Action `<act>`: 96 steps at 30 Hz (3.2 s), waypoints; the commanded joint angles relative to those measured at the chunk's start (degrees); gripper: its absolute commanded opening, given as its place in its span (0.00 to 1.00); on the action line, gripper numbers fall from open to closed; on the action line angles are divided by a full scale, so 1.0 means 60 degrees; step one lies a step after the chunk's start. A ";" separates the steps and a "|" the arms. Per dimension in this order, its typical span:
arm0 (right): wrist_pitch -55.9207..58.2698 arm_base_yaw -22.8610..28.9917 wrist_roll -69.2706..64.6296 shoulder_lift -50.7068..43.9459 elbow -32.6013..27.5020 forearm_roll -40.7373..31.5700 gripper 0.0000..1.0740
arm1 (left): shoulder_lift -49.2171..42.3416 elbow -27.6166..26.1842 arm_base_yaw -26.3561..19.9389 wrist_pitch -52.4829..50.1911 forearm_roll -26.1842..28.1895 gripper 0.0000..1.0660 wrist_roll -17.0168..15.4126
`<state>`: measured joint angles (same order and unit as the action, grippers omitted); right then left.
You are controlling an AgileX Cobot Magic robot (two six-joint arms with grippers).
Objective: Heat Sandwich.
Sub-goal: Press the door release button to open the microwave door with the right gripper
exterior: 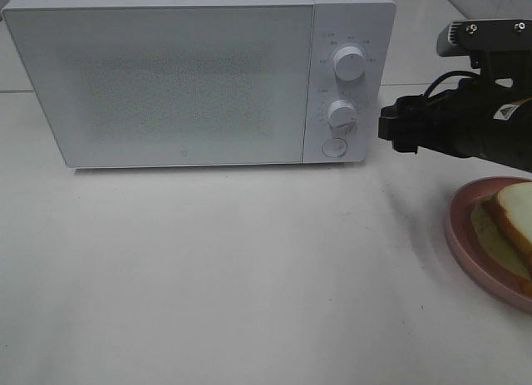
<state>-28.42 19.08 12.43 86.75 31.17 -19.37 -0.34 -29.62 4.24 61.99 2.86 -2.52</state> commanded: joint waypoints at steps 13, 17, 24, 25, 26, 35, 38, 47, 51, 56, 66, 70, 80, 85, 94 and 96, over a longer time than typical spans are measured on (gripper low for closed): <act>-0.3571 0.2483 0.2521 0.1155 0.0048 -0.3791 0.71 | -0.0220 0.0019 0.0019 -0.0143 0.0019 0.91 0.0019; -0.3867 0.2903 0.2521 0.1318 0.0048 -0.4240 0.71 | -0.0220 0.0019 0.0019 -0.0143 0.0019 0.91 0.0019; -0.4354 0.3867 0.2540 0.1547 0.0048 -0.5309 0.71 | -0.0220 0.0019 0.0019 -0.0143 0.0019 0.91 0.0019; -0.4354 0.3867 0.2540 0.1547 0.0048 -0.5309 0.71 | -0.0220 0.0019 0.0019 -0.0143 0.0019 0.91 0.0019; -0.4335 0.3944 0.2550 0.1537 0.0048 -0.5395 0.71 | -0.0220 0.0019 0.0019 -0.0143 0.0019 0.91 0.0019; -0.4097 0.4192 0.2187 0.1537 0.0048 -0.5720 0.70 | -0.0220 0.0019 0.0019 -0.0143 0.0019 0.91 0.0019; -0.3973 0.4192 0.1012 0.1537 0.0048 -0.5720 0.70 | -0.0220 0.0019 0.0019 -0.0143 0.0019 0.91 0.0019; -0.3333 0.4192 -0.4383 0.1537 0.0048 -0.5720 0.69 | -0.0220 0.0019 0.0019 -0.0143 0.0019 0.91 0.0019; -0.3170 0.4192 -0.6522 0.1537 0.0048 -0.5710 0.66 | -0.0220 0.0019 0.0019 -0.0143 0.0019 0.91 0.0019; -0.3056 0.4192 -0.8623 0.1537 0.0048 -0.5720 0.58 | -0.0220 0.0019 0.0019 -0.0143 0.0019 0.91 0.0019; -0.2941 0.4163 -1.2032 0.1537 0.0048 -0.5710 0.14 | -0.0220 0.0019 0.0019 -0.0143 0.0019 0.91 0.0019; -0.2913 0.4163 -1.1688 0.1537 0.0048 -0.5510 0.00 | -0.0220 0.0019 0.0019 -0.0143 0.0019 0.91 0.0019; -0.2865 0.3992 -1.2042 0.2005 0.0057 -0.5395 0.00 | -0.0220 0.0019 0.0019 -0.0143 0.0019 0.91 0.0019; -0.2874 0.3657 -1.2357 0.2263 0.0067 -0.5348 0.00 | -0.0220 0.0019 0.0019 -0.0143 0.0019 0.91 0.0019; -0.2836 0.2769 -1.3178 0.3189 0.0773 -0.4001 0.00 | -0.0220 0.0019 0.0019 -0.0143 0.0019 0.91 0.0019; -0.2836 0.2702 -1.3321 0.3285 0.0859 -0.3810 0.00 | -0.0220 0.0019 0.0019 -0.0143 0.0019 0.91 0.0019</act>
<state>-45.78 35.58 -66.58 106.40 35.81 -43.89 -0.34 -29.62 4.24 61.99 2.86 -2.52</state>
